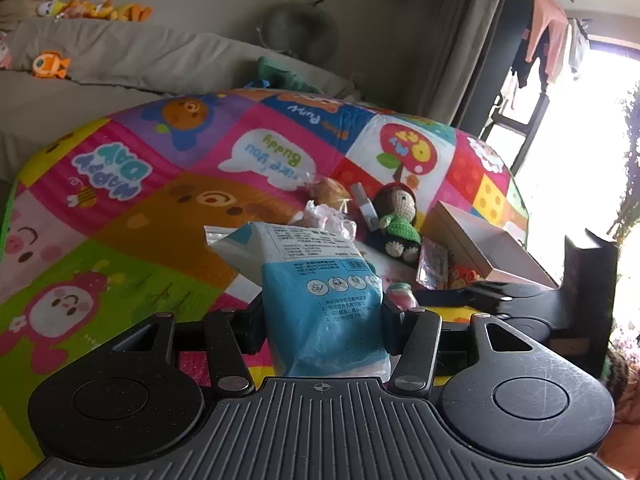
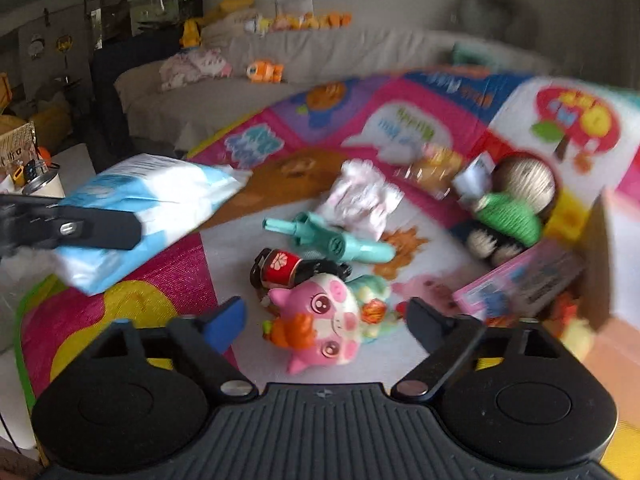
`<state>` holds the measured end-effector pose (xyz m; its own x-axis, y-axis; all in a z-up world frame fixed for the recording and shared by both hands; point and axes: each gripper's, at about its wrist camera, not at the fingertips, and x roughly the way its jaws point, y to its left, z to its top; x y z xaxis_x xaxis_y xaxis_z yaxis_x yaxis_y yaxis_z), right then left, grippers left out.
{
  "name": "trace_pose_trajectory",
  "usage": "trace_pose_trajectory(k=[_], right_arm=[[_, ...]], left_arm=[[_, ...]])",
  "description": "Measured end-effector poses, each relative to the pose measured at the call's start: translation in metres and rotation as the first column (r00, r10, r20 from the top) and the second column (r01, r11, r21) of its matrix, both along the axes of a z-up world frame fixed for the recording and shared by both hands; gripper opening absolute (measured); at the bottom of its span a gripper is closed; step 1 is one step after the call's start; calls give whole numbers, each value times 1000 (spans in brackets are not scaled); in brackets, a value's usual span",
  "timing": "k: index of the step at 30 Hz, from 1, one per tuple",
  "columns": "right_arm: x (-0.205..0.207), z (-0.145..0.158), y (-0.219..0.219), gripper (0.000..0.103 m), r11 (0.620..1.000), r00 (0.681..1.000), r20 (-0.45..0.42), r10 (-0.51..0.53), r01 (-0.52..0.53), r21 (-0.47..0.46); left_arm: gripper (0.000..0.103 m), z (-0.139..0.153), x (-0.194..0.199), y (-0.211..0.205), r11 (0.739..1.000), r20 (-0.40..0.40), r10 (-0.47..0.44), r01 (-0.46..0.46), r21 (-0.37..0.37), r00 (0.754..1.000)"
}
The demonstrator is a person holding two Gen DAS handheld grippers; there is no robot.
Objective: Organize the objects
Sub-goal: 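Grasp the blue wet-wipes pack with the left tool while the right tool grasps the pink pig toy, then carry the wipes pack into the pink box and open the left tool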
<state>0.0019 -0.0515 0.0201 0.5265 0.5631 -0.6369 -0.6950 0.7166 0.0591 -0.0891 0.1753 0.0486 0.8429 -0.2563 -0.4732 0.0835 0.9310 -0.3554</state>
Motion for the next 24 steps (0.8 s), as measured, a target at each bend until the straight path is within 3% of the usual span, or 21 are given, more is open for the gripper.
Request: trace_pose_trajectory(k=[2, 4, 9, 13, 16, 18, 24], right_arm=[[-2, 5, -4, 56, 1000, 1000, 10, -22, 22, -6], [-11, 15, -18, 54, 999, 1000, -2, -16, 16, 31], [-45, 36, -77, 52, 997, 994, 77, -72, 69, 45], [-73, 44, -132, 52, 982, 968, 167, -188, 182, 51], [-89, 46, -166, 52, 961, 935, 221, -277, 267, 73], [-92, 46, -182, 52, 947, 918, 232, -321, 306, 99], [-95, 43, -211, 52, 915, 893, 210, -399, 372, 157]], left_arm=[[58, 0, 0, -3, 1000, -4, -6, 6, 3, 1000], [58, 2, 1, -9, 1000, -3, -25, 25, 11, 1000], [58, 16, 5, -43, 992, 31, -124, 122, 43, 992], [58, 42, 33, -95, 960, 73, -276, 271, 72, 959], [58, 61, 73, -153, 917, 75, -394, 386, 106, 916], [58, 67, 106, -195, 897, 50, -432, 423, 126, 901], [59, 34, 216, -296, 903, -135, -377, 396, 168, 916]])
